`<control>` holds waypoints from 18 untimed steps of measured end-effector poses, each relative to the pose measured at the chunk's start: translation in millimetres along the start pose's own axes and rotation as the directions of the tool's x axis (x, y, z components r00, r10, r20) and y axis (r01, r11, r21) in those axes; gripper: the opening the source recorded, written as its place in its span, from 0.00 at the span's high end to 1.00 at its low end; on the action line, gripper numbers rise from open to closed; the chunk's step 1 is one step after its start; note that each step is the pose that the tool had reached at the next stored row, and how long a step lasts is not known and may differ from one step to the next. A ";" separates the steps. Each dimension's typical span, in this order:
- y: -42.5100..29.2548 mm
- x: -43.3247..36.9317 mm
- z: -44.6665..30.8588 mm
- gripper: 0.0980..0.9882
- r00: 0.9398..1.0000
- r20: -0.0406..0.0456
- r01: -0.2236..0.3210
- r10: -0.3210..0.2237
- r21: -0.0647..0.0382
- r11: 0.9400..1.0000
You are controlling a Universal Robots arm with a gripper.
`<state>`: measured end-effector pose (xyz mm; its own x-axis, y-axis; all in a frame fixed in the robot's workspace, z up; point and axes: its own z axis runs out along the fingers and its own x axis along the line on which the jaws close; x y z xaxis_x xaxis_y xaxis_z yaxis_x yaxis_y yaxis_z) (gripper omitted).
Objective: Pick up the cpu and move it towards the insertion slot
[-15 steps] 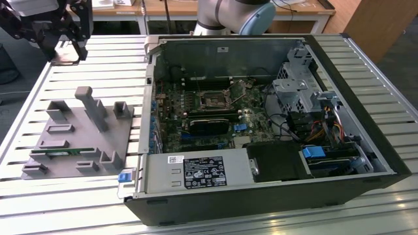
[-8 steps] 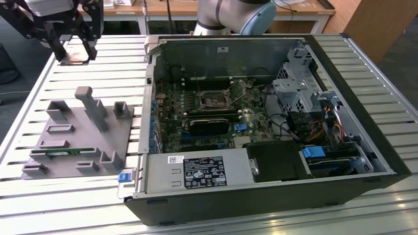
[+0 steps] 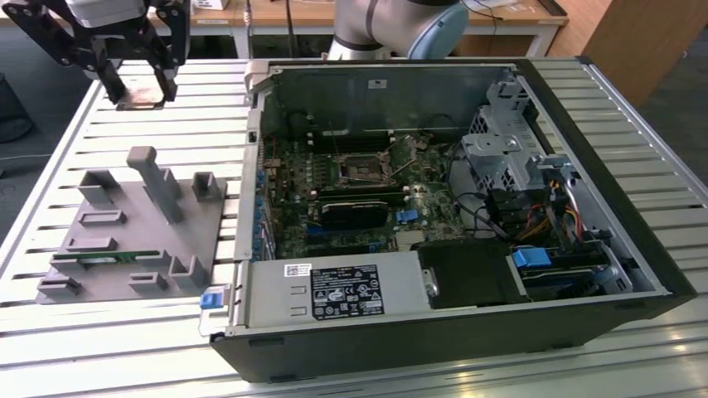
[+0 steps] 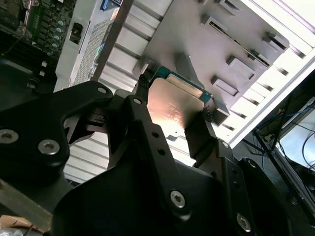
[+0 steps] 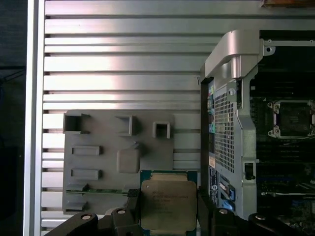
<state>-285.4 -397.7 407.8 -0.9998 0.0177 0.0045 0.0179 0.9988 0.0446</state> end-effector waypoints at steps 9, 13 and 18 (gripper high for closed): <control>0.8 -10.1 0.1 0.50 1.000 0.000 0.000 0.000 0.000 1.000; 1.1 -14.7 0.0 0.50 1.000 0.000 0.000 0.000 0.000 1.000; 1.4 -20.4 0.0 0.50 1.000 0.000 0.000 0.000 0.000 1.000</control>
<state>-265.0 -396.6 407.7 -0.9998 0.0177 0.0045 0.0179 0.9988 0.0446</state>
